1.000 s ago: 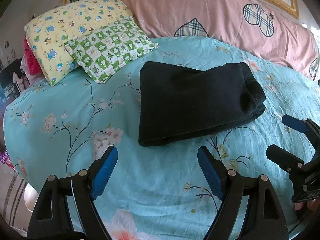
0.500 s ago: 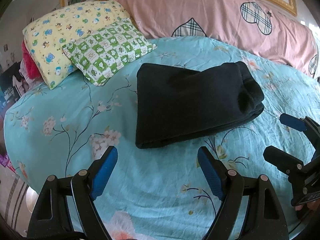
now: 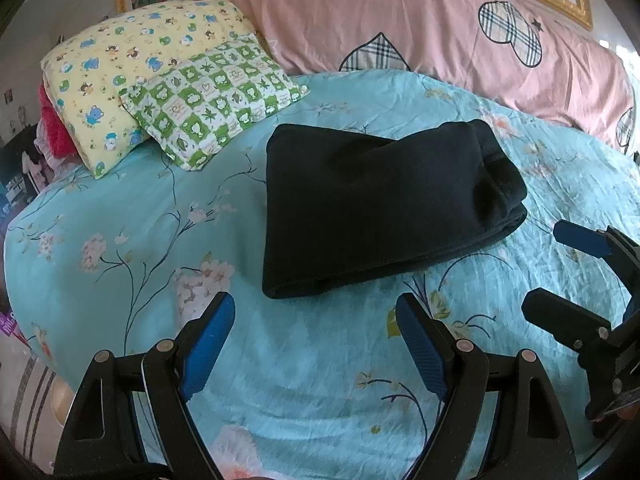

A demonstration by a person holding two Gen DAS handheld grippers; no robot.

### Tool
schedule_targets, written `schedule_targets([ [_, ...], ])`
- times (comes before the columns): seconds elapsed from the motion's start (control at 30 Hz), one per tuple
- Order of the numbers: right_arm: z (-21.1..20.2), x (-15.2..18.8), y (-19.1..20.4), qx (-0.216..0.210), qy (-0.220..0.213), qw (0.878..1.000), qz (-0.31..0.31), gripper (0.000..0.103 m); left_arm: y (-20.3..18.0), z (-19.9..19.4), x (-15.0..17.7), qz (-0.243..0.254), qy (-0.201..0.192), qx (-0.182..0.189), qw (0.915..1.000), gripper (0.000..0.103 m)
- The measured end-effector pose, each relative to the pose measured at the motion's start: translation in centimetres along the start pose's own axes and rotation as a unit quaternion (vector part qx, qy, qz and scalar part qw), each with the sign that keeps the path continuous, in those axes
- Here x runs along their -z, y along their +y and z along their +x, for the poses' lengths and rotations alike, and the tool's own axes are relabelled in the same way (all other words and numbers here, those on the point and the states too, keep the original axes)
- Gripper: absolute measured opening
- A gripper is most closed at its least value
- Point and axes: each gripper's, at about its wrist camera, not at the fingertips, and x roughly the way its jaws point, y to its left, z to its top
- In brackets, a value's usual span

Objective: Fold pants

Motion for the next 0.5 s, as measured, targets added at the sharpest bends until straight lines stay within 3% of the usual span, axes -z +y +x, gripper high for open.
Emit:
schedule_targets([
  [0.33, 0.1, -0.9, 0.0, 0.005, -0.009, 1.000, 0.003, 0.102, 0.1, 0.3, -1.2, -0.005, -0.004, 0.023, 0.9997, 0.083],
  [0.5, -0.3, -1.5, -0.4, 0.015, -0.017, 1.000, 0.013, 0.102, -0.3, 0.2, -2.0, 0.007, -0.023, 0.009, 0.9997, 0.083],
])
